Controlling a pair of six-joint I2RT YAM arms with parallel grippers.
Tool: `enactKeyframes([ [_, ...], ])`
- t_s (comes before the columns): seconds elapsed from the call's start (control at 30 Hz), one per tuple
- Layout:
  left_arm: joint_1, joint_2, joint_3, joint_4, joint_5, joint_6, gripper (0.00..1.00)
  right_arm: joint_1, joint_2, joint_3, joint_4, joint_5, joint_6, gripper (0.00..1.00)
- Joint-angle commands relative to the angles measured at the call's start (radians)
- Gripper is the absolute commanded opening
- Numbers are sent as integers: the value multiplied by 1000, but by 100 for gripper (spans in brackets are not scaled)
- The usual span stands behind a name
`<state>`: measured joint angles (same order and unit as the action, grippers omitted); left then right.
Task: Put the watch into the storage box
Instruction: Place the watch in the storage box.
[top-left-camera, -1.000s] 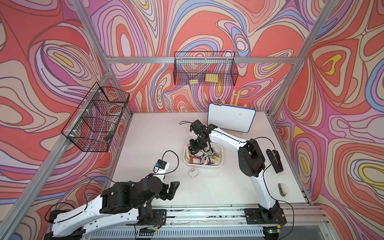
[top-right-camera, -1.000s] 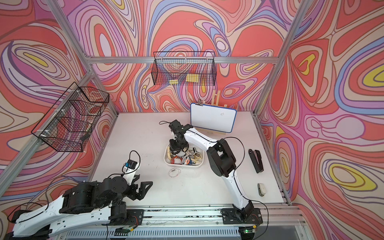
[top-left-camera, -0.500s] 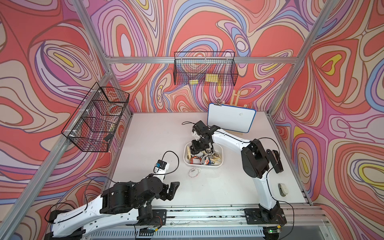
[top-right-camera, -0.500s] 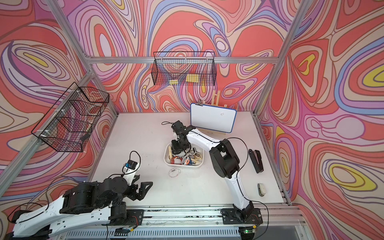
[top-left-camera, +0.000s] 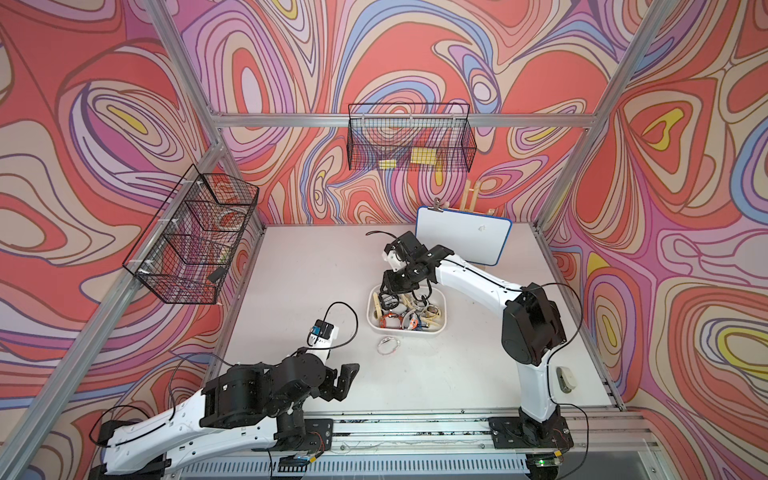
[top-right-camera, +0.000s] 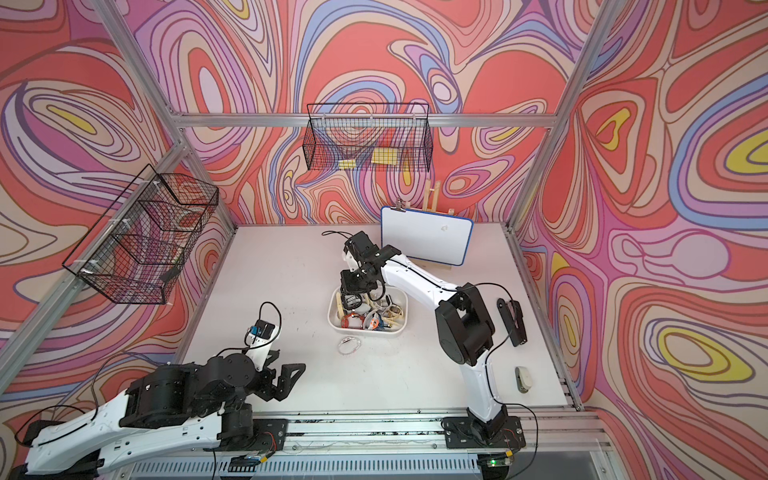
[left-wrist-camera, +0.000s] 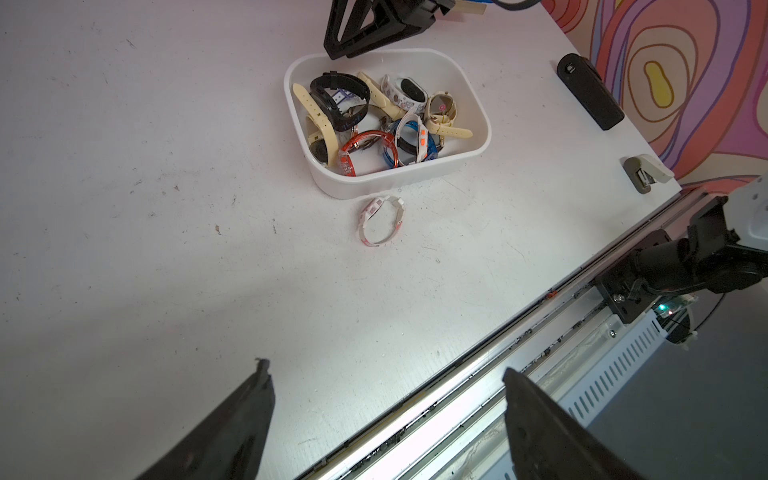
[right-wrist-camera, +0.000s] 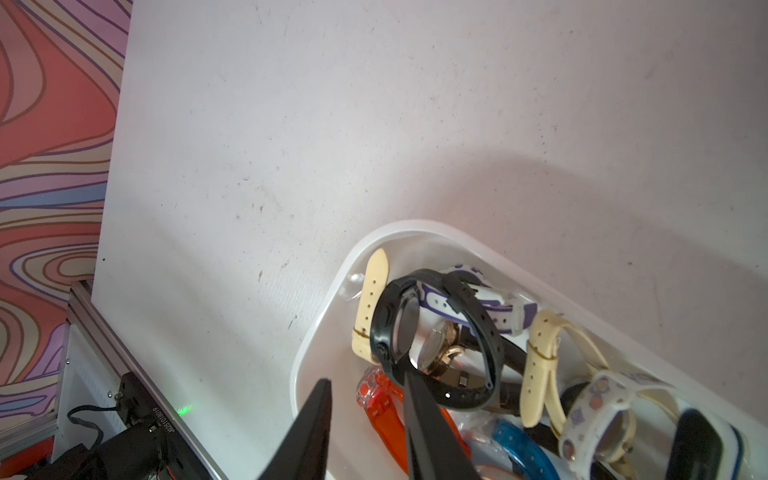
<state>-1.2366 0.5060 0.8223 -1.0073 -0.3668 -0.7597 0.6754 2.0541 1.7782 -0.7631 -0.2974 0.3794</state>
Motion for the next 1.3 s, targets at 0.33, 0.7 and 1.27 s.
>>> enactKeyframes([
  [0.33,-3,-2,-14,-13,-12,-6,91,0,116,21,50,-38,-15,32],
  [0.7,-3,1,-14,-13,-12,-4,91,-1,120,-20,76,-34,-6,29],
  [1.27,-3,2,-14,-10,-6,-1,91,3,-166,-224,169,-100,46,41],
])
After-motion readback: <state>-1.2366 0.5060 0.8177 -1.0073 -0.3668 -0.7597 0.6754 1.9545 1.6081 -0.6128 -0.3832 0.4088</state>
